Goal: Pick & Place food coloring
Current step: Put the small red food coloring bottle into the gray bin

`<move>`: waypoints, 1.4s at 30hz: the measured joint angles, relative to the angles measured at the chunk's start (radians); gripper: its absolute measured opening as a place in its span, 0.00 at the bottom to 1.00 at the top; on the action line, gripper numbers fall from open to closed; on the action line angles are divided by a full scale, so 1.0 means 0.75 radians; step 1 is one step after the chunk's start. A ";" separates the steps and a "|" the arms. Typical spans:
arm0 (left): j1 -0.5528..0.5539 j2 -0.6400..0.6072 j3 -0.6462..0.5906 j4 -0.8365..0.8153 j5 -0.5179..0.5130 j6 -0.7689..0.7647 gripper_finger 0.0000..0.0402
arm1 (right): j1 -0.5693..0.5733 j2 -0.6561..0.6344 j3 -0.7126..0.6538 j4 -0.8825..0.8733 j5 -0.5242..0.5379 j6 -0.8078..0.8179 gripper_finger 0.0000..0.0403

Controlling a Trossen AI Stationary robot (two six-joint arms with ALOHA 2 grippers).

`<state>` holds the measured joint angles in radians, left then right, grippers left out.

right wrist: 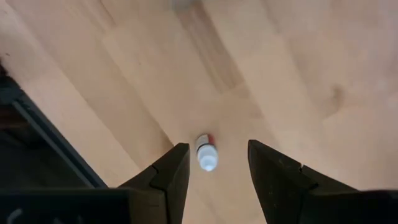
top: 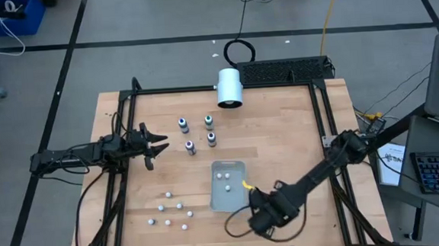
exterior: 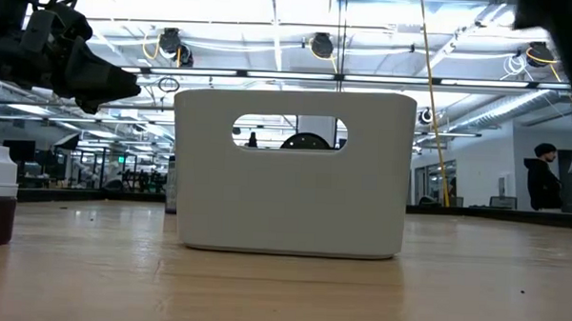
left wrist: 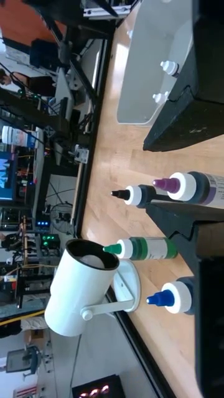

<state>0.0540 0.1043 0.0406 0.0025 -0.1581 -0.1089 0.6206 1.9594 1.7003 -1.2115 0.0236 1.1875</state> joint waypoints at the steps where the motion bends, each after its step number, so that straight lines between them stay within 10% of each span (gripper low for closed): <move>1: 0.000 0.000 0.000 0.001 0.000 0.000 0.37 | 0.014 -0.009 -0.044 0.041 -0.001 0.032 0.37; 12: -0.001 0.000 0.000 0.001 0.000 0.000 0.37 | 0.052 -0.031 -0.301 0.258 -0.105 0.145 0.37; 42: 0.000 0.000 -0.001 0.001 0.000 0.000 0.37 | 0.059 -0.031 -0.303 0.281 -0.142 0.161 0.37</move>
<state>0.0538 0.1043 0.0402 0.0032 -0.1581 -0.1089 0.6646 1.9358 1.4731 -1.0008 -0.0826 1.3084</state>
